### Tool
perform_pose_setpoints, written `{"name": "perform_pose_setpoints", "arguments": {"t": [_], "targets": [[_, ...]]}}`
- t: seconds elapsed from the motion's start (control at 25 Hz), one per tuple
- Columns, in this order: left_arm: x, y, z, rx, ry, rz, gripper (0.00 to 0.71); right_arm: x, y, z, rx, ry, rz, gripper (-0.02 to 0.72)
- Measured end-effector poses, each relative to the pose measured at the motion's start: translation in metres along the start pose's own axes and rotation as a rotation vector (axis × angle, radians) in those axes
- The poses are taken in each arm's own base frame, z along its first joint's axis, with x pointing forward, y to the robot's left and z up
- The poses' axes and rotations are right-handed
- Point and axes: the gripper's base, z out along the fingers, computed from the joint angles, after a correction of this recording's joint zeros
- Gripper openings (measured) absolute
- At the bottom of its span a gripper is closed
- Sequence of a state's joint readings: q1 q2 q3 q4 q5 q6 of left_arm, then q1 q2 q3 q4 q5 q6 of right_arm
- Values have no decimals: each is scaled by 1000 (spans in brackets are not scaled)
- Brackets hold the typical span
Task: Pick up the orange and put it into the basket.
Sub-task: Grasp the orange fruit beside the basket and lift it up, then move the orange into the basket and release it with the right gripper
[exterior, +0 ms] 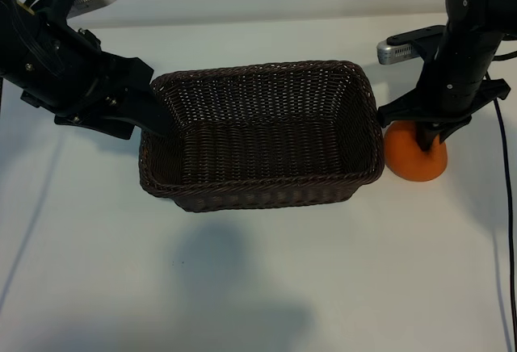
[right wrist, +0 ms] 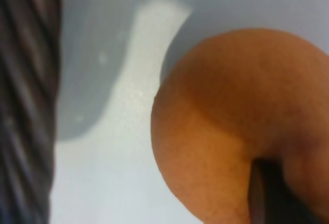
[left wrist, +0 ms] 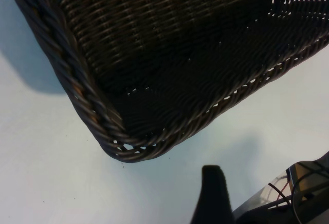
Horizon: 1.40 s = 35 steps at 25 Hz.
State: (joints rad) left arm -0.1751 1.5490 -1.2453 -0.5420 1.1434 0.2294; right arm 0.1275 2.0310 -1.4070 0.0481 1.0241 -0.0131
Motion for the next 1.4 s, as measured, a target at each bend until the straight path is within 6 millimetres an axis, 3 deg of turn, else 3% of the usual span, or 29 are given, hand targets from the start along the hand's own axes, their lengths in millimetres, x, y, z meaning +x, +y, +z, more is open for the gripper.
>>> {"name": "perform_pose_setpoints", "arguments": {"t": [0.32,1.0,1.4], "targets": [[0,0,0,0,0,0,567,1,0,-33,19,-17,-10,87],[0,0,0,0,0,1,567,47,2,-155,35,-289,-25,83],[0,0,0,0,0,4,567,54,3,-161,24,-281,-21,83]]}}
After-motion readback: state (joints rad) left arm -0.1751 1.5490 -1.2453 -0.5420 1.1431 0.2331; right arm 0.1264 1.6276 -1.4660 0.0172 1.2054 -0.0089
